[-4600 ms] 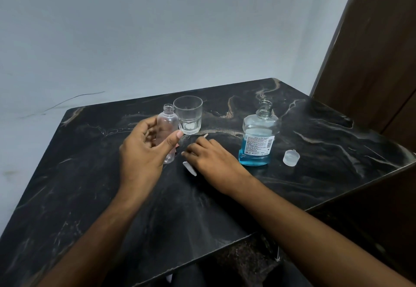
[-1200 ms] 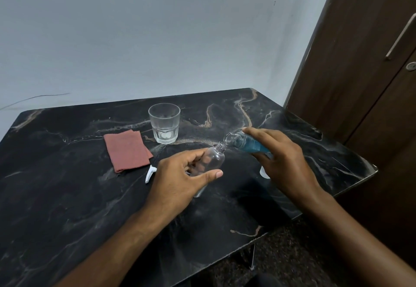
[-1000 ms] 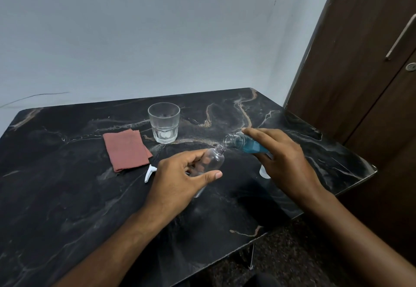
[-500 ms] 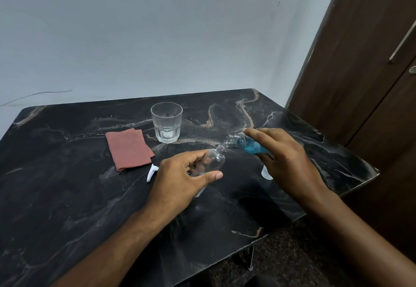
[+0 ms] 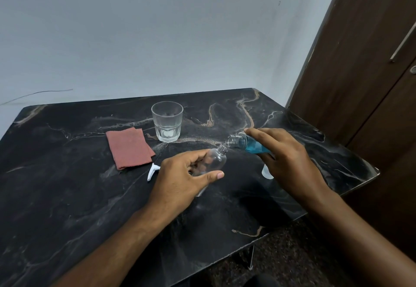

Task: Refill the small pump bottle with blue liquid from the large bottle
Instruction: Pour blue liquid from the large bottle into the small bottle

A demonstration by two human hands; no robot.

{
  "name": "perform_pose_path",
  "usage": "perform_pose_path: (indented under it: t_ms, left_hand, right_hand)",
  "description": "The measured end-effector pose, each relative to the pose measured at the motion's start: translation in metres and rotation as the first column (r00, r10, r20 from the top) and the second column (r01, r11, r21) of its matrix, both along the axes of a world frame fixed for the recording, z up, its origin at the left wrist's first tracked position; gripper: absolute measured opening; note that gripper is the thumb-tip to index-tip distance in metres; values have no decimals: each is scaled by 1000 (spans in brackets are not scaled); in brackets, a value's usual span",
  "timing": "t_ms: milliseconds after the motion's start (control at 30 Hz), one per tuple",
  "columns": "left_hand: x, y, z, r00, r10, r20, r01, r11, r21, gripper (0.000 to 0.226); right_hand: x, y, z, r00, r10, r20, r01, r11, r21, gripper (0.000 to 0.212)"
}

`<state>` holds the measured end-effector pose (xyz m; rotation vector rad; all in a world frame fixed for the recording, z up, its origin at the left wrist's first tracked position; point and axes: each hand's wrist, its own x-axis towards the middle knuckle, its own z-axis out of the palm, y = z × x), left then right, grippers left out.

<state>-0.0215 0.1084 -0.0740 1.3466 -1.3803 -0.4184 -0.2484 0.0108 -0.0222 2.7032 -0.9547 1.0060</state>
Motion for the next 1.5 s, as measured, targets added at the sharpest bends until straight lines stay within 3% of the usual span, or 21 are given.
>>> perform_pose_path:
  t_ms: [1500]
  left_hand:
    - [3, -2, -1, 999, 22, -33, -22, 999, -25, 54]
  right_hand:
    - [5, 0, 17, 989, -17, -148, -4, 991, -137, 58]
